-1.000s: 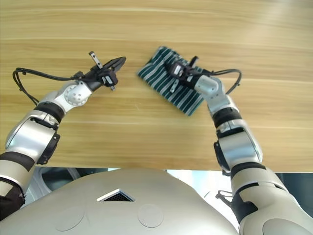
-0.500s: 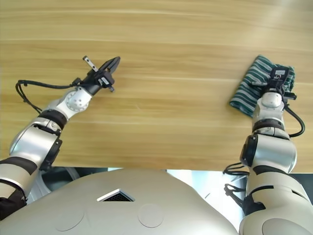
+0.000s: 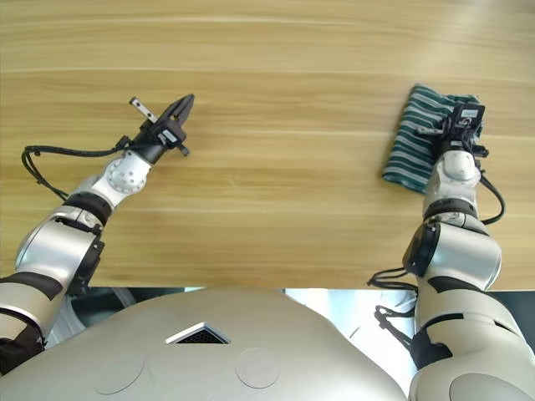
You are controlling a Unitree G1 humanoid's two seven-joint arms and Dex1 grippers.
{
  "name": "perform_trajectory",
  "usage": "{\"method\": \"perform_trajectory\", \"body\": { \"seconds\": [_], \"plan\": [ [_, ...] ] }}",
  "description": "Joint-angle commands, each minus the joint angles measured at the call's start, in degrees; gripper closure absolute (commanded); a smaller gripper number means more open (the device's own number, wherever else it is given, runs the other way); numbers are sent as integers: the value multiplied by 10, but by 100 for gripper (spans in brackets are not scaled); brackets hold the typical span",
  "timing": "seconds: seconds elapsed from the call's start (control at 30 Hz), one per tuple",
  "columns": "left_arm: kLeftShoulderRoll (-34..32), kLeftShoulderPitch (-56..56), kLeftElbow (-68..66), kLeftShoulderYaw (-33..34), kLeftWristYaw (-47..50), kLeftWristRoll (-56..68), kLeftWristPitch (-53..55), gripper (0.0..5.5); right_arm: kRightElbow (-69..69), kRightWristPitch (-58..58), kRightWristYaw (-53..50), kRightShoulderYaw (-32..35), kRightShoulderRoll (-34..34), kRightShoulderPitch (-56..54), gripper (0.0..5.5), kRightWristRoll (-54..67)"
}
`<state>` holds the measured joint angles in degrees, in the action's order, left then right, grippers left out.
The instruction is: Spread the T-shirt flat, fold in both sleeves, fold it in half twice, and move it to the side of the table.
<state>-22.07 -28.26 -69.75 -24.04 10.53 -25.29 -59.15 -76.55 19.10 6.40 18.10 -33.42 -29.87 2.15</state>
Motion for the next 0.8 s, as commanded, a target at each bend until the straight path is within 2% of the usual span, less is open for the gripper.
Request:
{"method": "perform_trajectory", "body": {
  "seconds": [0.03,0.23,0.33,0.43,0.53,0.57,0.6,0.63,0.7,0.8],
  "plan": [
    [-14,44,-27,-2,-36,-12,23,550,28,38,44,39,-35,-36,546,42],
    [-2,51,-26,31,-79,36,1,550,153,150,88,-8,-29,-34,546,18],
    [16,59,-22,88,-171,132,-19,550,303,176,136,-47,6,8,546,33],
    [42,61,-10,167,-305,261,-2,550,432,179,235,-138,66,57,546,56],
    [66,43,-20,234,-392,336,67,550,406,215,330,-273,122,81,546,-17],
    [71,37,-25,252,-407,352,94,550,398,219,378,-301,132,90,546,-9],
    [76,32,-28,274,-426,372,120,550,410,212,461,-317,140,107,546,49],
    [80,28,-30,293,-441,388,142,550,424,198,537,-317,152,117,546,117],
    [84,16,-34,329,-463,416,181,550,417,132,634,-257,196,100,546,257],
    [85,-1,-37,369,-472,443,218,550,298,37,623,-148,245,12,546,356]
  ]
}}
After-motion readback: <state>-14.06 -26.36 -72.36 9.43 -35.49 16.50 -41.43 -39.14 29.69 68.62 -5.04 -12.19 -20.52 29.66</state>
